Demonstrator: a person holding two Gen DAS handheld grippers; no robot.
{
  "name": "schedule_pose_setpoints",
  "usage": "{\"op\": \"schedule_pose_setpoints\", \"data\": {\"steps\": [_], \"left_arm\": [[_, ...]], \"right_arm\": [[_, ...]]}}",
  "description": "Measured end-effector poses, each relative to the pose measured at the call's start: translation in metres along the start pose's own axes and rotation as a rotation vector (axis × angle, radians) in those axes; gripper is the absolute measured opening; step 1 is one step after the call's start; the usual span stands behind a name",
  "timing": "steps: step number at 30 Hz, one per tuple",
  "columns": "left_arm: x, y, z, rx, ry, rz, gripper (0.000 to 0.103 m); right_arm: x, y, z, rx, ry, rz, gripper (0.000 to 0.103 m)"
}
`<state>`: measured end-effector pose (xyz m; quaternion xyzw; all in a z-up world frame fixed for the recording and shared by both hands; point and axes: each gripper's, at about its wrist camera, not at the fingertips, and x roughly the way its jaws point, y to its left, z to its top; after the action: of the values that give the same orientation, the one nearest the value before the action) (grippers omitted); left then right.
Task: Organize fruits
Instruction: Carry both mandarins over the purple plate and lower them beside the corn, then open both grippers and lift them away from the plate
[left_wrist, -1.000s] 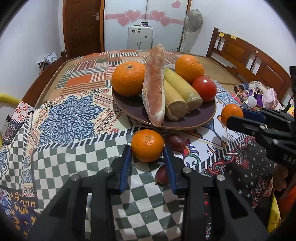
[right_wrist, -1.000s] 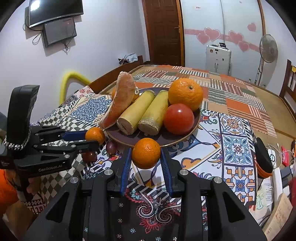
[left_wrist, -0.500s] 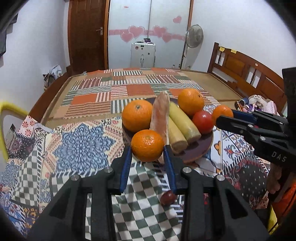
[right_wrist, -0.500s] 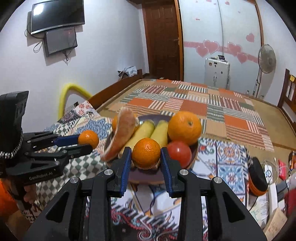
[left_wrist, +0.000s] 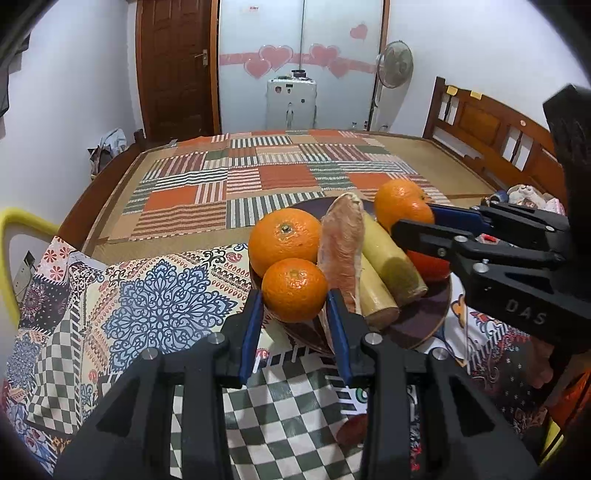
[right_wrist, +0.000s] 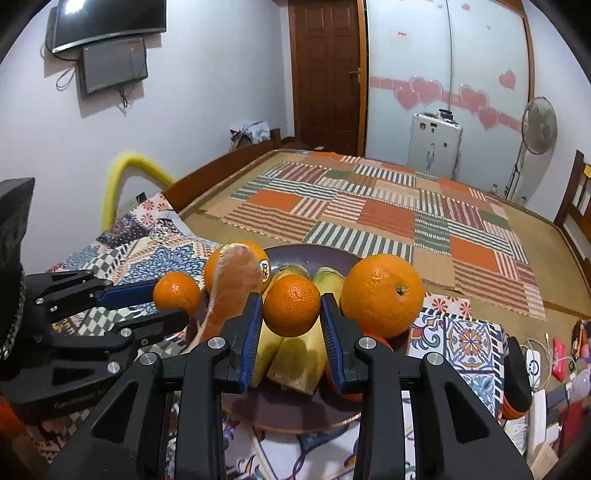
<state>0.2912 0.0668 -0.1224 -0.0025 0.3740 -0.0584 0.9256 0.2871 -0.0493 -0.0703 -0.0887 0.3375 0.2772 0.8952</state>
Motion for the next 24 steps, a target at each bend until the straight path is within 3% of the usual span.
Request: {"op": "schedule_pose_setpoints", "data": {"steps": [21, 24], "left_arm": [[0.016, -0.006, 0.001, 0.022, 0.034, 0.020, 0.035], [0.015, -0.008, 0.000, 0.021, 0.033, 0.018, 0.035]], "right_arm": [[0.023, -0.003, -0.001, 0.018, 0.065, 0.026, 0.029], [0.023, -0.004, -0.001, 0.021, 0.065, 0.021, 0.036]]}}
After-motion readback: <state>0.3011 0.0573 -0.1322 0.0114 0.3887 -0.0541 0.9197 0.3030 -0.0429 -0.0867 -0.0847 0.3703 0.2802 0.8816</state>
